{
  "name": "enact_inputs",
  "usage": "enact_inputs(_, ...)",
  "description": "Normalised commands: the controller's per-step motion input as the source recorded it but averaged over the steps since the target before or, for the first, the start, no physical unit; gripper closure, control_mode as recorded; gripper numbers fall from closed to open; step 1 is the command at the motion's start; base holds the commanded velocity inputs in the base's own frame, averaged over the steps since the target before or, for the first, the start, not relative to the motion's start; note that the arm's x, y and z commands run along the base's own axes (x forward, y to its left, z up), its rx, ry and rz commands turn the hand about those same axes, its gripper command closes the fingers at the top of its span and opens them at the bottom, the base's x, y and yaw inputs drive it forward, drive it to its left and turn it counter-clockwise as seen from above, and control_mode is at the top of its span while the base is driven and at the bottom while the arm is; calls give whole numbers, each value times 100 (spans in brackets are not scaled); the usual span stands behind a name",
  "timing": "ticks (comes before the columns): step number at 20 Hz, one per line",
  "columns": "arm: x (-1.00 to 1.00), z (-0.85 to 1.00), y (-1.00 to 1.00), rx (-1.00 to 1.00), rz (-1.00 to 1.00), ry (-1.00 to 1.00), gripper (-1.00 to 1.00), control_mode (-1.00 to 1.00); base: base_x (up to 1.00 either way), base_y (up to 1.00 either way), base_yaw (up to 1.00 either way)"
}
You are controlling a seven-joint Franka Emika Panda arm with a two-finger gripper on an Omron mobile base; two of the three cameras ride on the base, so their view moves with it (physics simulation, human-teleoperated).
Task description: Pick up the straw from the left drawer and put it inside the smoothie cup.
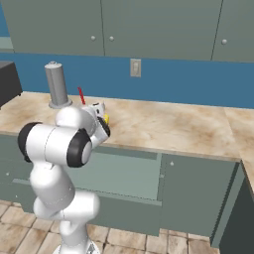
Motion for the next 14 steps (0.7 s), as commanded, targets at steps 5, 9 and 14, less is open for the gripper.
enact_inputs(5, 31, -38, -38, 5, 11, -14, 100, -100, 0, 0, 0)
enact_inputs(9, 29, -6, -43, 10, 8, -16, 100, -100, 0, 0, 0)
enact_inputs(14, 31, -12, -25, 6, 8, -13, 100, -100, 0, 0, 0)
